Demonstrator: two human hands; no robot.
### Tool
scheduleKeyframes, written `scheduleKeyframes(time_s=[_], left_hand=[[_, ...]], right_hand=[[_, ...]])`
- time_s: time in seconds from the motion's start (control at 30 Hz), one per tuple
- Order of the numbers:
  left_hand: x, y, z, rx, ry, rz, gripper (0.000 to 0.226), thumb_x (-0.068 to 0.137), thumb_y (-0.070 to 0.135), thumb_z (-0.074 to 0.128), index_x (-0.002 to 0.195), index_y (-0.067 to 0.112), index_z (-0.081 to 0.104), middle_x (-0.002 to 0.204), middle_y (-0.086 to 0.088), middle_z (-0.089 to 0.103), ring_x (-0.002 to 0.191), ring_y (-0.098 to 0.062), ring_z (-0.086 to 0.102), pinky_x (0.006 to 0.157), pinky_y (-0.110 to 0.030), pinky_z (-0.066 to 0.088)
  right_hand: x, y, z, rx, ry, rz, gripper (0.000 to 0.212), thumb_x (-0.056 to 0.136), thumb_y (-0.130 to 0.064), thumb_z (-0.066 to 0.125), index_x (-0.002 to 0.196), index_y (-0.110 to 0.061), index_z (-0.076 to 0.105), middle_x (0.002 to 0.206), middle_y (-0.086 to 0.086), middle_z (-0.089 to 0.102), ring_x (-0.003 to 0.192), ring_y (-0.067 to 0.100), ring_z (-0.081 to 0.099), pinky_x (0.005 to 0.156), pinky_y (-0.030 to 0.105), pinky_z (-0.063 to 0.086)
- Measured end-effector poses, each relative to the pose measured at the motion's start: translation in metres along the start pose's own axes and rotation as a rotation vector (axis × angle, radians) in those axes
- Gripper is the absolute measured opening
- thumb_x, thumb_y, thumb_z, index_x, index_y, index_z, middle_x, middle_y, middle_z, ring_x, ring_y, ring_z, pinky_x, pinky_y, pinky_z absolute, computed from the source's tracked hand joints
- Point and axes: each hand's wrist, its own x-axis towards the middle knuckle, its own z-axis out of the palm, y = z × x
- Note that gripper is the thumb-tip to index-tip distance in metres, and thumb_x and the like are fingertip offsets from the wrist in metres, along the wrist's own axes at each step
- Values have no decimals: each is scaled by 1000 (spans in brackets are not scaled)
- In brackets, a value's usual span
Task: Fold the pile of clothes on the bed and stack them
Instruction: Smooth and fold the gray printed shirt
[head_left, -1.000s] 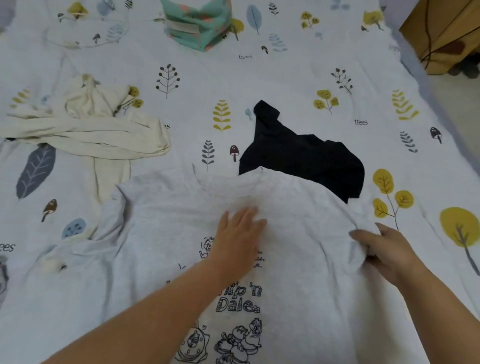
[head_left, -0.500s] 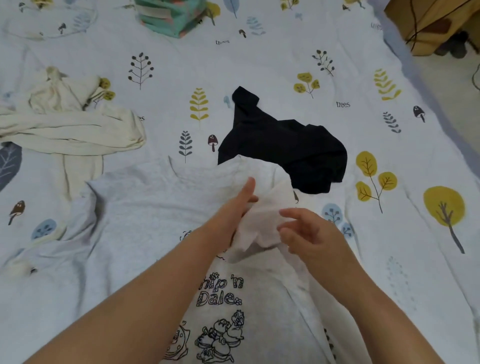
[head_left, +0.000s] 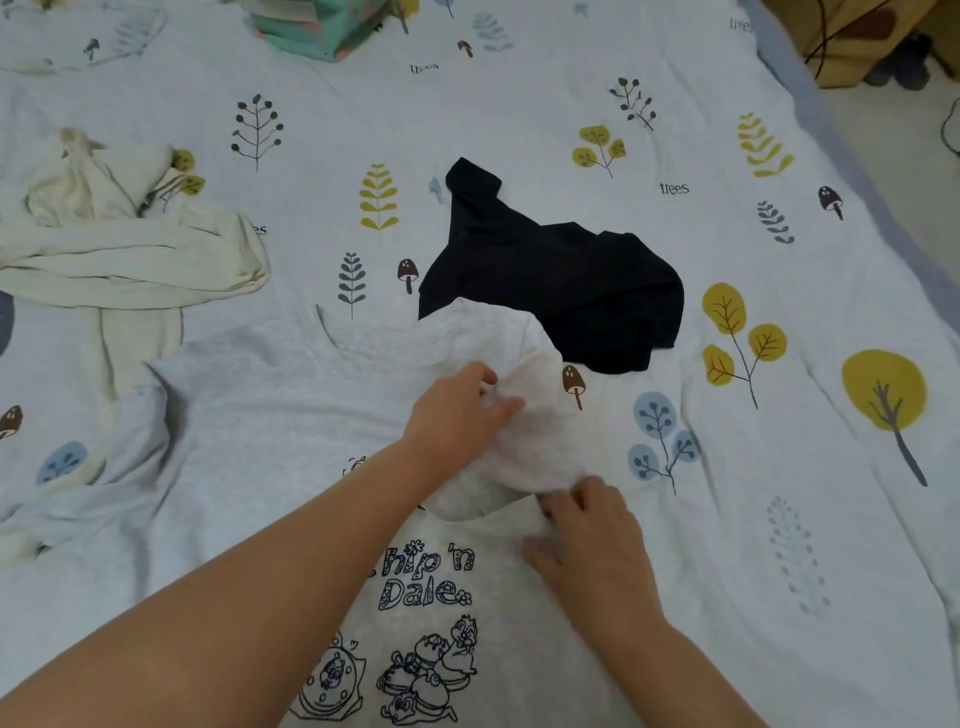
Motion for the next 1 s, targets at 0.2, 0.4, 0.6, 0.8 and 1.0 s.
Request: scheduleKeyframes(time_s=[0.2,0.4,0.6,0.8,1.0], left_hand=[[14,3,7,60,66,68,25,94,26,47,72,16,51,61,9,46,60,-9,44,53,-19,33],[21,11,8,-14,17,9,26,87,50,51,69,31,53,65,13,53,63,-3,50,58,-20,36],[41,26,11,54,102,133,28,91,23,54,65,21,46,62,12,44,59,-6,41,55,-15,28],[58,40,16,-32,28,82,25,91,9,50,69,19,46,67,9,43,69,-10,42,61,-14,33],[52,61,25,-62,131,162,27,91,8,48,117,12,52,90,-1,60,80,-12,55,74,-29,47]], right_hand=[[-32,7,5,-67,140,-350,14,59,-23,74,59,-16,62,63,-1,55,60,23,57,66,28,33],[-31,13,-5,174,156,23,15,85,-24,63,74,-16,60,71,-3,55,69,19,54,63,27,40],[10,7,1,433,-16,475,33,92,-44,48,117,-22,48,101,-6,61,93,16,59,74,25,41],[17,20,-1,378,72,510,22,93,-32,49,76,-19,46,76,6,61,74,28,59,68,37,49],[12,23,-1,193,194,543,26,90,-23,56,115,-16,52,101,7,60,93,26,55,76,35,43]])
